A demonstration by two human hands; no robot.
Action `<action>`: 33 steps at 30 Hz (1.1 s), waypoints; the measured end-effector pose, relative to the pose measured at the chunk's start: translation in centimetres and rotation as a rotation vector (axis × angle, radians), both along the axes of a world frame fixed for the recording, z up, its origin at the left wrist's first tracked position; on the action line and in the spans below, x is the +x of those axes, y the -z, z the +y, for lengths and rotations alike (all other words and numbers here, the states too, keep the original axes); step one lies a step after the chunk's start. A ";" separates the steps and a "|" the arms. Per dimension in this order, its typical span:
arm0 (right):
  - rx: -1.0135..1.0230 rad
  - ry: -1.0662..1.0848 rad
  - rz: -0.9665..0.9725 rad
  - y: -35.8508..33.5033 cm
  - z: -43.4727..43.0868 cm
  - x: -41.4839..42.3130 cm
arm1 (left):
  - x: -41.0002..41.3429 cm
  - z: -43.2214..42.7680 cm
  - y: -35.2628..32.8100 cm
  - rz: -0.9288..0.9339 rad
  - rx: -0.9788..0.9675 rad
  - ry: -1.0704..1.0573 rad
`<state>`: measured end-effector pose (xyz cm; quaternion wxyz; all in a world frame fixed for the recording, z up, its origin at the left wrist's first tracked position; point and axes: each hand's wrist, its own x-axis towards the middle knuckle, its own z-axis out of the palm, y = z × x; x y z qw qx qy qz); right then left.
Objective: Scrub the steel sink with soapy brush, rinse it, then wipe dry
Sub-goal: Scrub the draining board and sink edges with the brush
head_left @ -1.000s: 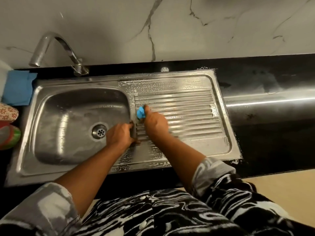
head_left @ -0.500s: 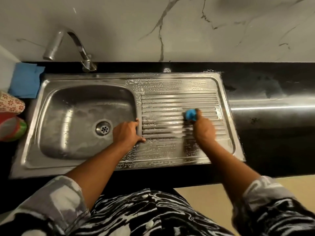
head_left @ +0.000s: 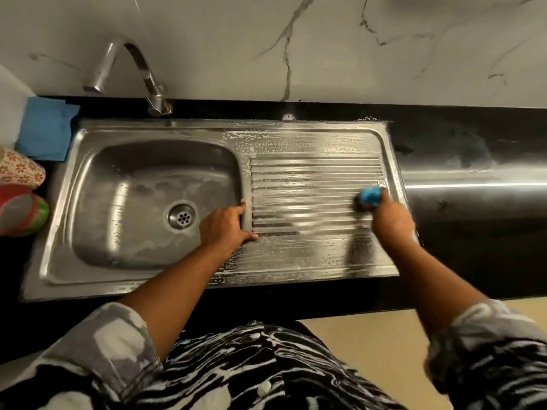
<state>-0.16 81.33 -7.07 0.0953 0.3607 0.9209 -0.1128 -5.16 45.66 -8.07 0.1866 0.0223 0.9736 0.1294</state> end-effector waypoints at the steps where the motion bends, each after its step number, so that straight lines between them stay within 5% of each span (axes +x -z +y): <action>1: 0.032 0.038 -0.008 -0.4 1.5 1.0 | 0.0 0.0 -0.1 -0.002 0.004 -0.005; 4: -0.023 0.053 0.005 -0.3 -0.3 2.5 | -0.2 0.2 -0.1 -0.005 0.023 -0.007; 12: -0.188 -0.384 0.006 1.6 -19.8 -1.1 | 0.4 -0.4 -0.4 -0.019 0.094 0.008; 25: -0.163 -0.744 -0.166 0.7 -24.9 3.1 | 3.8 -5.8 1.0 -0.152 0.088 -0.099; 33: 0.026 -0.649 -0.020 0.7 -25.1 -14.8 | 2.9 -6.1 2.4 -0.146 0.031 -0.019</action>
